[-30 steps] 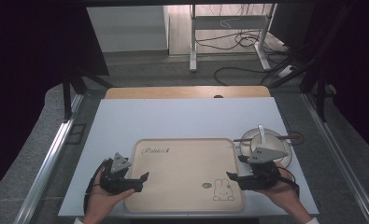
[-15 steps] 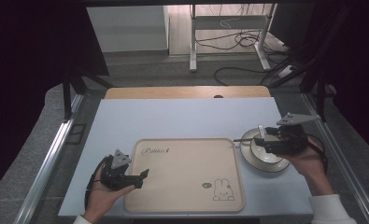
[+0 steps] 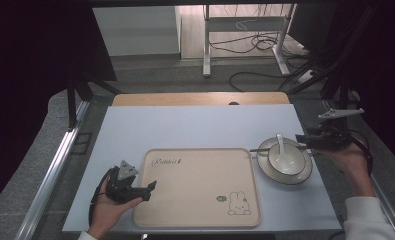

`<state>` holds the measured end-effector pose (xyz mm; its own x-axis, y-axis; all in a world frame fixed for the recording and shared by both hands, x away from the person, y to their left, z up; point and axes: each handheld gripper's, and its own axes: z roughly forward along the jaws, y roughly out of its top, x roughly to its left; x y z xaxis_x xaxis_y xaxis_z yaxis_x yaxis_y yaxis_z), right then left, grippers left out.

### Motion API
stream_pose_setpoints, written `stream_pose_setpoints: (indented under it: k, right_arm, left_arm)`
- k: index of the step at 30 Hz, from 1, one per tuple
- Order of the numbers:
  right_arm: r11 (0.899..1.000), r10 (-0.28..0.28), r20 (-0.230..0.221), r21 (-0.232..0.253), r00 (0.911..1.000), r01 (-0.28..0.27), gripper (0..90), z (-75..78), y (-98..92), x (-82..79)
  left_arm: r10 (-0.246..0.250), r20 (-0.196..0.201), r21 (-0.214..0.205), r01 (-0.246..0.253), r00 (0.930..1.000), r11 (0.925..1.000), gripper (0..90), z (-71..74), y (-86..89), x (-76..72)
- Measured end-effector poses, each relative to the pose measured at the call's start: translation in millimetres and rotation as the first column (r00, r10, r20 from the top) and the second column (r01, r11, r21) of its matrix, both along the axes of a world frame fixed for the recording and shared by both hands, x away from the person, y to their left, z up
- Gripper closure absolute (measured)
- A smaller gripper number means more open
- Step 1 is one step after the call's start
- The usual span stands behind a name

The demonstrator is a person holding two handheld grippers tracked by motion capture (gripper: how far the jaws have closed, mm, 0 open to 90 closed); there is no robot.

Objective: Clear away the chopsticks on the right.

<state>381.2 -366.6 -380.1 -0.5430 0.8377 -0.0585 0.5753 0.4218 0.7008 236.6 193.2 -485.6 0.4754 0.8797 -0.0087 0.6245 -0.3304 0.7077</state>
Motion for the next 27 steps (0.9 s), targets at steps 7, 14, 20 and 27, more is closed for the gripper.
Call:
stream_pose_setpoints:
  k: [7, 14, 20, 27]
  right_arm:
    - [0.995, -0.080, -0.096, -0.059, 0.9922, 0.075, 51.2, -21.0, -20.6, 19.6]
    - [0.989, -0.124, -0.171, -0.106, 0.9773, 0.107, 60.7, -36.7, -32.9, 39.1]
    - [0.983, -0.147, -0.201, -0.136, 0.9685, 0.121, 81.1, -49.9, -38.6, 54.0]
    - [0.978, -0.149, -0.213, -0.173, 0.9655, 0.113, 89.1, -64.0, -38.5, 66.8]
  left_arm:
    - [-0.001, 0.001, 0.011, 0.001, 1.0000, 0.9999, 11.6, -0.4, -1.9, -2.5]
    - [0.003, 0.004, 0.014, -0.003, 1.0000, 0.9999, 11.6, 0.0, -0.8, -3.5]
    - [0.000, -0.002, 0.021, 0.000, 1.0000, 0.9998, 11.6, -2.0, -1.3, -1.5]
    - [0.004, -0.003, 0.024, -0.004, 1.0000, 0.9997, 11.6, -2.8, -1.2, -1.2]
